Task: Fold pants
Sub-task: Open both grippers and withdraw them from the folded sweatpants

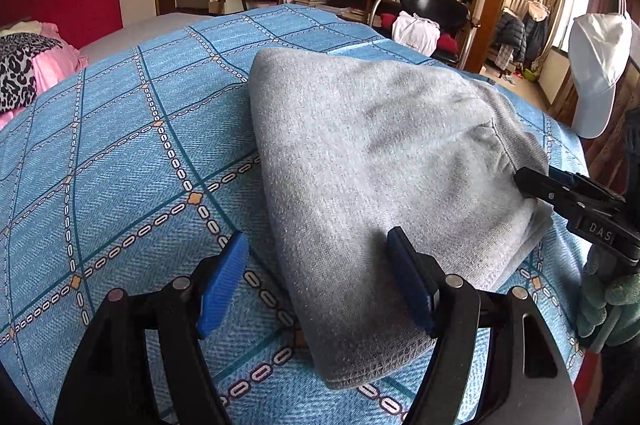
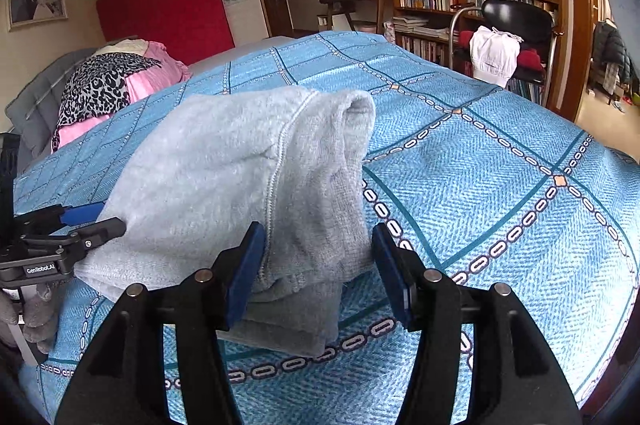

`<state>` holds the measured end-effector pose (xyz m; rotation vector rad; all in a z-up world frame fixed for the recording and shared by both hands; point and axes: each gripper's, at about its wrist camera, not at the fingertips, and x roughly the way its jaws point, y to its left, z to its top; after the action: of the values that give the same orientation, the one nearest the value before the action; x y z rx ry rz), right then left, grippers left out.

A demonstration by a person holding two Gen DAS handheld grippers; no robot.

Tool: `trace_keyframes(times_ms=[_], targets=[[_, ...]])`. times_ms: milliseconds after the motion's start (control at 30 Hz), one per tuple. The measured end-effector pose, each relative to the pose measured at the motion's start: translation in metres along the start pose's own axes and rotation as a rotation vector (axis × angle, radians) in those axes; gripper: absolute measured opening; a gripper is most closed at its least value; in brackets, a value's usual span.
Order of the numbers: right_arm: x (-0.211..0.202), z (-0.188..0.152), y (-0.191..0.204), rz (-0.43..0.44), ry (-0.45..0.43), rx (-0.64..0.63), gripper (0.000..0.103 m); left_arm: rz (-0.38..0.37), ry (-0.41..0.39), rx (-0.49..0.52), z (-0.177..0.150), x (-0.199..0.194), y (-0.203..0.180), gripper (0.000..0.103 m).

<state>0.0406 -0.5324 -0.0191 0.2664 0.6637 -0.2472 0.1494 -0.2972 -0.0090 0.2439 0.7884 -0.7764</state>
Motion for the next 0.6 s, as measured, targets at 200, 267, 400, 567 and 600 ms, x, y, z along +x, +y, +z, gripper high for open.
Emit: trace_keyframes(times_ms=[200,267,400,567,600], targets=[[0.014,-0.007,-0.011,0.016,0.002,0.035,0.068,0.065,-0.019,0.025,-0.005,0.002,-0.007,0.072],[0.013,-0.009,-0.007,-0.009,-0.009,0.017,0.068,0.094,-0.032,0.030,-0.006,0.000,-0.009,0.072],[0.005,-0.015,0.003,-0.059,-0.034,-0.004,0.070,0.118,-0.068,0.024,-0.014,-0.012,-0.012,0.071],[-0.006,-0.023,0.005,-0.074,-0.055,0.078,0.070,0.153,-0.100,0.018,-0.024,-0.025,-0.016,0.071],[-0.010,-0.024,0.005,-0.077,-0.068,0.095,0.070,0.162,-0.109,0.022,-0.025,-0.028,-0.019,0.071]])
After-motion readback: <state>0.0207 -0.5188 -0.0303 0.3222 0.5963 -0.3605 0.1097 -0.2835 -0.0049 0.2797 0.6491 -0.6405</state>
